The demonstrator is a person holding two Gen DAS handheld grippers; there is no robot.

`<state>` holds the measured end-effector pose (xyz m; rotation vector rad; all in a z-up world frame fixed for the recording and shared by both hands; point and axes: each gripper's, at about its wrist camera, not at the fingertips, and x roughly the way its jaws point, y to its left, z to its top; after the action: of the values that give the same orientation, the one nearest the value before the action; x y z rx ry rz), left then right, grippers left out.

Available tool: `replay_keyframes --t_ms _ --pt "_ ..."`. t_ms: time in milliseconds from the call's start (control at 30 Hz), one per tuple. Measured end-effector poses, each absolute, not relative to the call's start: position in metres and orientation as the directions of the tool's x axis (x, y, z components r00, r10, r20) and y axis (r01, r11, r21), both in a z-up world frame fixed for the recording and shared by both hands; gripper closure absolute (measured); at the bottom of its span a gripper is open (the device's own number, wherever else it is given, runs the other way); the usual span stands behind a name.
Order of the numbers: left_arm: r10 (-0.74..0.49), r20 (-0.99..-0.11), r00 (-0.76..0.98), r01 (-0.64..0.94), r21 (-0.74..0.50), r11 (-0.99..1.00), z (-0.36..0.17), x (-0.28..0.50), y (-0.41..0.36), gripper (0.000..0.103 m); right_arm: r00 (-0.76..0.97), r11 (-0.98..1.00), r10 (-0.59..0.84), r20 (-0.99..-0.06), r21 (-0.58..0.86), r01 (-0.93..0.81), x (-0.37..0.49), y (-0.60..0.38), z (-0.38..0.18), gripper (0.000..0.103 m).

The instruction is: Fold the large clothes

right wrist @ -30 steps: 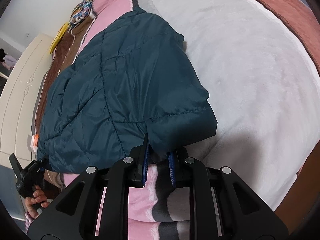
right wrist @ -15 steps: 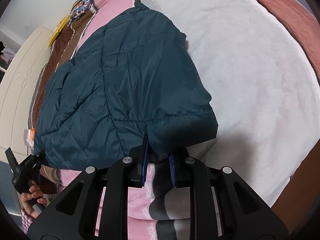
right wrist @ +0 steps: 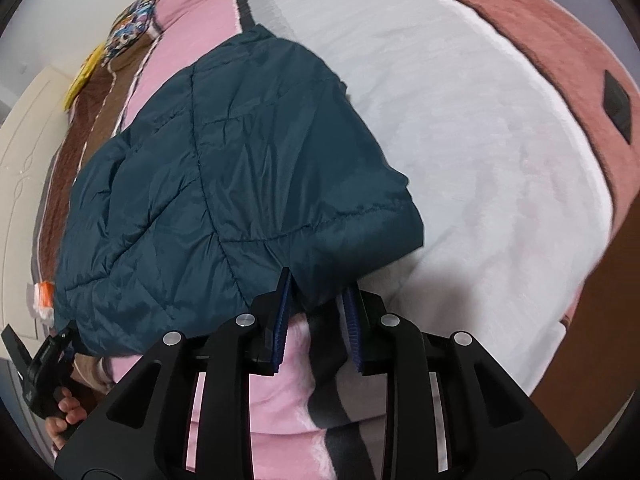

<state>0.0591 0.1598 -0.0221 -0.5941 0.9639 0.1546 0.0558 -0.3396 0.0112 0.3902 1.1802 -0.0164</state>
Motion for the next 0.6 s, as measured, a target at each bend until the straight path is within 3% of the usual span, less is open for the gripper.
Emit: replay_keyframes --t_ms 133,333,433,500,600 --pt "-0.218 -0.79 0.573 -0.352 -0.477 0.805 -0.023 0.062 0.166 0.04 0.418 0.935 0.146 -0.896 0.263 0.237 0.044 -0.339 0.026 0.077" --pt "-0.338 -0.753 0.565 -0.361 -0.594 0.719 -0.028 0.065 0.181 0.04 0.491 0.957 0.11 -0.864 0.226 0.184 0.029 -0.322 0.055 0.077" --pt "-0.352 -0.747 0.563 -0.385 -0.614 0.689 -0.032 0.064 0.187 0.039 0.499 0.966 0.183 -0.847 0.25 0.07 0.031 -0.293 0.065 0.079" --pt "-0.341 -0.758 0.557 -0.409 -0.607 0.682 -0.036 0.064 0.189 0.039 0.474 0.965 0.234 -0.849 0.261 -0.008 0.037 -0.269 0.063 0.095" --pt "-0.323 -0.767 0.554 -0.437 -0.598 0.672 -0.04 0.065 0.188 0.039 0.428 0.951 0.309 -0.849 0.289 -0.113 0.05 -0.232 0.057 0.101"
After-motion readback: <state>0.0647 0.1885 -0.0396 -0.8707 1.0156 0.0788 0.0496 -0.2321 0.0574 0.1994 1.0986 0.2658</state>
